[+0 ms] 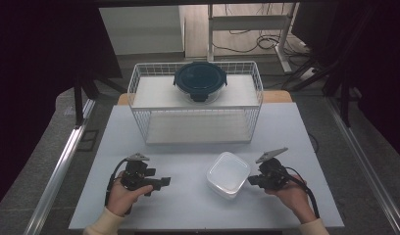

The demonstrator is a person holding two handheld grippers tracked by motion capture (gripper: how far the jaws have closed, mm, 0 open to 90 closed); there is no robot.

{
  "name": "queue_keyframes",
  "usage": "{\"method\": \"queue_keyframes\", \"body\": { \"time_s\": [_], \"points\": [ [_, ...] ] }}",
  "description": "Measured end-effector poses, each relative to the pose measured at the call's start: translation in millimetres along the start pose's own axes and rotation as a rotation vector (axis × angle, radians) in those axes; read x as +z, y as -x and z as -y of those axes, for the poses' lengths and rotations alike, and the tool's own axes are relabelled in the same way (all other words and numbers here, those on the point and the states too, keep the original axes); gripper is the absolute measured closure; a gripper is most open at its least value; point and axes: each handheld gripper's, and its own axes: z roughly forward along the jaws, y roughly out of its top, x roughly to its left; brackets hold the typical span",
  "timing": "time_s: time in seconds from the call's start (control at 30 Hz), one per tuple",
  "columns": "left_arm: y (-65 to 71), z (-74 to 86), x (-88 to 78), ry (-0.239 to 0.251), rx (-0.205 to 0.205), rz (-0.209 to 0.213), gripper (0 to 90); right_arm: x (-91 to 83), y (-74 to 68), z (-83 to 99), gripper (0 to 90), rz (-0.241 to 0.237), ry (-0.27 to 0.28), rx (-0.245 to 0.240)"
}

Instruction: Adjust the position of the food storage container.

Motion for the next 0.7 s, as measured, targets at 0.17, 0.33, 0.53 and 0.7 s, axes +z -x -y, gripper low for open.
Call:
{"method": "queue_keyframes", "body": {
  "time_s": [0.17,0.33,0.53,0.7],
  "points": [
    [-1.7,0.2,-0.3,0.002,-0.008,0.0,22.1,11.7,1.6,-14.4,89.1,-0.005,-0.004,-0.002],
    [-2.2,0.0,-1.0,0.006,-0.008,0.001,22.1,22.1,-1.2,-28.5,89.1,-0.005,-0.006,-0.022],
    [-4.4,-0.2,-3.9,0.016,-0.017,-0.002,22.1,36.9,-9.4,-44.4,89.1,-0.014,-0.007,-0.05],
    [-5.5,-0.2,-4.2,0.017,-0.016,-0.003,22.1,47.3,-16.2,-55.0,89.1,-0.019,-0.01,-0.068]
  ]
}}
